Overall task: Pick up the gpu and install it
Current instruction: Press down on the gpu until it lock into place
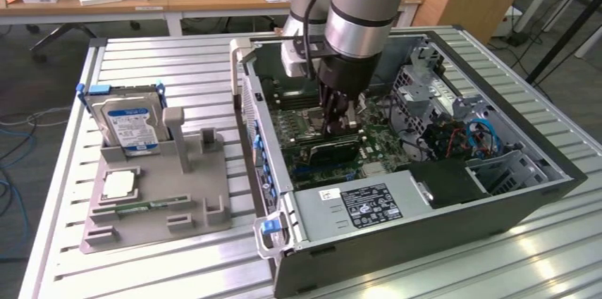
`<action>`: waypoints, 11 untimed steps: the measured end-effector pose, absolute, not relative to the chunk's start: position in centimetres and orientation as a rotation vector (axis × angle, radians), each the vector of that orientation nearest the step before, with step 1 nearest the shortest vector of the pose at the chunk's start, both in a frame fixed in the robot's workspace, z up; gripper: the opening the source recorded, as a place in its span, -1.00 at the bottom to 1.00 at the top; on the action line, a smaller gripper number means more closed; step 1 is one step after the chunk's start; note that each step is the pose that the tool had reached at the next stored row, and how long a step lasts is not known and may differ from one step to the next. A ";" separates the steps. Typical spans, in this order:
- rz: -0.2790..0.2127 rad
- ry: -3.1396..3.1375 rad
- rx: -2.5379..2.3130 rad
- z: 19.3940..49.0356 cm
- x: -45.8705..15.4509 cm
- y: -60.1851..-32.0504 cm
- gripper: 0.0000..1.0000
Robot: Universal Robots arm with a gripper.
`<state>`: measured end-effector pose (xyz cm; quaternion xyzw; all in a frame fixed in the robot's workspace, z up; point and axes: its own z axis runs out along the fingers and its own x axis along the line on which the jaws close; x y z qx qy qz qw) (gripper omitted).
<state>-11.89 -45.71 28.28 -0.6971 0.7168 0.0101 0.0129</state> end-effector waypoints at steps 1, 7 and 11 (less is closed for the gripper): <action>0.031 2.234 -2.172 28.3 -11.9 -45.7 -0.80; 0.031 2.234 -2.172 28.2 -11.9 -45.5 -0.80; 0.031 2.234 -2.172 28.2 -11.9 -45.5 -0.80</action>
